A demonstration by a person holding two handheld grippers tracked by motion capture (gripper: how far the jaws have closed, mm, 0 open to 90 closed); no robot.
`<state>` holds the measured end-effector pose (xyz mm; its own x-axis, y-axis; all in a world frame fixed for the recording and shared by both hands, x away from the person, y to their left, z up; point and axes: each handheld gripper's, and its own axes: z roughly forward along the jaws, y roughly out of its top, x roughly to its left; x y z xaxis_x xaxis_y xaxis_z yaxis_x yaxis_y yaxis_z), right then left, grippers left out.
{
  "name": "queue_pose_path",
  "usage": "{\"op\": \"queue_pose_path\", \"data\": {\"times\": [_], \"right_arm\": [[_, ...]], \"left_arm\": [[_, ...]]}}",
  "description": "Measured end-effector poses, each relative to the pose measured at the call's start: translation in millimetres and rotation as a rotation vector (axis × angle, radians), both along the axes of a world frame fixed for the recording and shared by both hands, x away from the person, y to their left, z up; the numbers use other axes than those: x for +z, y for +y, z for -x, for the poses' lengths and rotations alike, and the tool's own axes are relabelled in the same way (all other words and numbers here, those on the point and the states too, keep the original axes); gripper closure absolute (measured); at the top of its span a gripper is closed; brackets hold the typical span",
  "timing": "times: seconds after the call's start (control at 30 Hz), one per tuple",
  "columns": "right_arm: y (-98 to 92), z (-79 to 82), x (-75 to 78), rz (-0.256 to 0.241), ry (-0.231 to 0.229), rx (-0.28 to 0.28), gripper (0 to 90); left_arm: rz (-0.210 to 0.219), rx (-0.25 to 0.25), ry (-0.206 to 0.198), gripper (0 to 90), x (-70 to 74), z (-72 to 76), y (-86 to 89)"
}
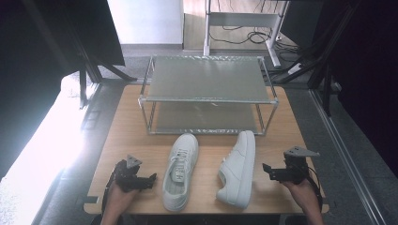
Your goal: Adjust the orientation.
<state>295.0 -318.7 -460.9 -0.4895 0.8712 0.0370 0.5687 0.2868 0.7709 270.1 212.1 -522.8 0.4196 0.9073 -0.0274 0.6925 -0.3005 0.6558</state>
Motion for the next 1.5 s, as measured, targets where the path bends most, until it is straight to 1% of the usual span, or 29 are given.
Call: {"op": "queue_pose_path", "data": {"times": [0.1, 0.23, 0.33, 0.47, 0.63, 0.73, 0.87, 0.97, 1.03, 1.23, 1.3, 1.43, 1.5], "right_arm": [[8.5, 4.2, 13.8, -0.008, -0.021, 0.021, 0.0], [22.3, 8.7, 29.0, -0.014, -0.034, 0.061, 0.0], [33.8, 10.1, 34.1, -0.010, -0.028, 0.084, 0.0], [46.0, 9.2, 32.9, -0.008, -0.018, 0.100, 0.0], [58.7, 8.2, 29.6, -0.006, -0.016, 0.100, 0.0], [64.3, 8.2, 27.6, -0.001, -0.015, 0.104, 0.0], [71.0, 7.7, 22.8, 0.005, 0.000, 0.108, 0.0], [75.3, 7.2, 19.9, 0.007, -0.001, 0.104, 0.0], [76.5, 7.1, 19.1, 0.002, -0.001, 0.105, 0.0], [74.7, 7.7, 19.2, 0.021, -0.002, 0.118, 0.0], [71.5, 7.1, 19.1, 0.020, 0.015, 0.115, 0.0], [63.3, 5.8, 18.4, -0.017, 0.054, 0.106, 0.0], [60.2, 6.1, 19.2, -0.019, 0.061, 0.105, 0.0]], "left_arm": [[0.000, 0.001, 0.000, 0.0, 0.0, 0.0, -0.1], [-0.001, 0.002, 0.000, 0.0, 0.0, 0.0, -0.2], [-0.001, 0.003, 0.000, 0.0, 0.0, 0.0, -0.2], [-0.001, 0.003, 0.000, 0.0, 0.0, 0.0, -0.3], [-0.001, 0.005, 0.000, 0.0, 0.0, 0.0, -0.4], [-0.001, 0.006, 0.000, 0.0, 0.0, 0.0, -0.6], [-0.001, 0.007, 0.001, 0.0, 0.1, 0.1, -0.6], [-0.001, 0.007, 0.001, 0.0, 0.1, 0.1, -0.6], [-0.001, 0.007, 0.001, 0.0, 0.1, 0.1, -0.6], [-0.001, 0.008, 0.000, 0.0, 0.0, 0.2, -0.7], [-0.001, 0.008, 0.000, 0.0, 0.0, 0.2, -0.7], [-0.001, 0.009, 0.001, 0.0, 0.1, 0.2, -0.7], [-0.001, 0.009, 0.000, 0.0, 0.0, 0.2, -0.8]]}}
